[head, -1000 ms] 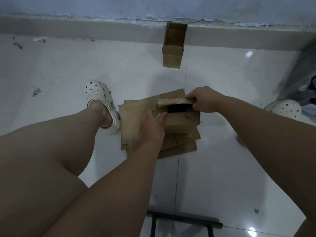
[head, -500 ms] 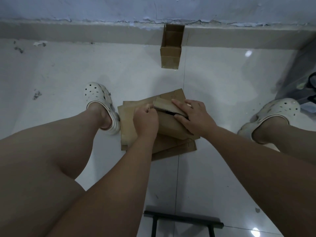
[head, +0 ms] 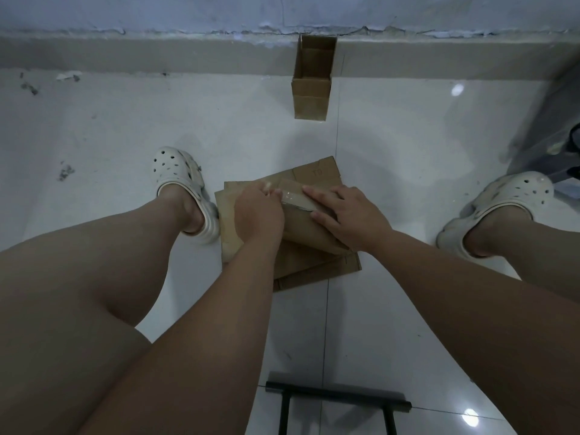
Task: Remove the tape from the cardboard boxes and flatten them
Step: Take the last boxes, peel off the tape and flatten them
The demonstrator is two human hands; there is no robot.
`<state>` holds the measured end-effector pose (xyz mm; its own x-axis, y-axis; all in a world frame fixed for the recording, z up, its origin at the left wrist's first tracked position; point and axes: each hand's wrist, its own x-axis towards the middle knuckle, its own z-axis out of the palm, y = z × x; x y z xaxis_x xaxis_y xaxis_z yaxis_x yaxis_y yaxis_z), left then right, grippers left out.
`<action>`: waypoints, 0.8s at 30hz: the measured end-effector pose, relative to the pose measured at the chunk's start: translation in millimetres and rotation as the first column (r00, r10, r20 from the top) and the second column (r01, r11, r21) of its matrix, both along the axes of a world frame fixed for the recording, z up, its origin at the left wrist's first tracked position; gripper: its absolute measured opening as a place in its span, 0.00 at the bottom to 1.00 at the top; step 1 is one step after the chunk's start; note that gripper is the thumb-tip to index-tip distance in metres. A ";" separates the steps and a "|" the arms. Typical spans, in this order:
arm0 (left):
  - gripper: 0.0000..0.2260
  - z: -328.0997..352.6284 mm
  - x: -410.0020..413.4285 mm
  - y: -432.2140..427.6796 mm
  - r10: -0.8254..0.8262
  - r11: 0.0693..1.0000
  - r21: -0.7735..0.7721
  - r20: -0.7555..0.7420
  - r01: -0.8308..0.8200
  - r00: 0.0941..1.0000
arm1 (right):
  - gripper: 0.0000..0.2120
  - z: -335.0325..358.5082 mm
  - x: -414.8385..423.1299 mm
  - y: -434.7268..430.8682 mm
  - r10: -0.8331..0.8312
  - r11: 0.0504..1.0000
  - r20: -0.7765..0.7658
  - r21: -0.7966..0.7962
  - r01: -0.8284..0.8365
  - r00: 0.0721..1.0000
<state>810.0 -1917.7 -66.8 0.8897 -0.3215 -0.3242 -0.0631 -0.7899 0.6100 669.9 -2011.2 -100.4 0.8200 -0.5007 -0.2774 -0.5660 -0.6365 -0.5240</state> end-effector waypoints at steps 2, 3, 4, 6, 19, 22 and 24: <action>0.04 -0.3 -4.2 5.1 -0.100 0.995 0.043 0.176 0.094 0.979 | 0.25 -0.1 1.8 1.2 0.009 1.000 -0.022 -0.026 -0.010 1.000; 0.05 -0.5 -6.0 7.3 -0.156 0.987 0.078 0.251 0.141 0.955 | 0.25 0.1 2.4 1.7 0.010 0.999 -0.033 -0.036 -0.011 0.999; 0.06 -2.4 -6.7 9.3 -0.214 0.976 0.113 0.301 0.188 0.930 | 0.25 0.4 2.5 2.0 0.007 0.999 -0.043 -0.040 -0.009 0.999; 0.07 -4.8 -6.9 11.7 -0.312 0.949 0.170 0.375 0.266 0.873 | 0.25 1.1 2.8 3.1 0.000 0.999 -0.061 -0.042 -0.002 0.998; 0.05 -4.6 -25.1 6.7 -0.416 0.908 0.134 0.393 0.396 0.820 | 0.25 0.6 4.7 3.8 -0.044 0.999 -0.068 0.015 0.045 0.997; 0.03 -2.1 -31.6 7.4 -0.403 0.910 0.060 0.366 0.411 0.838 | 0.25 0.2 4.5 5.1 -0.053 0.999 -0.057 0.008 0.053 0.997; 0.04 1.9 -38.5 6.2 -0.404 0.899 -0.008 0.369 0.437 0.837 | 0.25 -0.5 5.1 4.7 -0.057 0.998 -0.048 0.010 0.058 0.997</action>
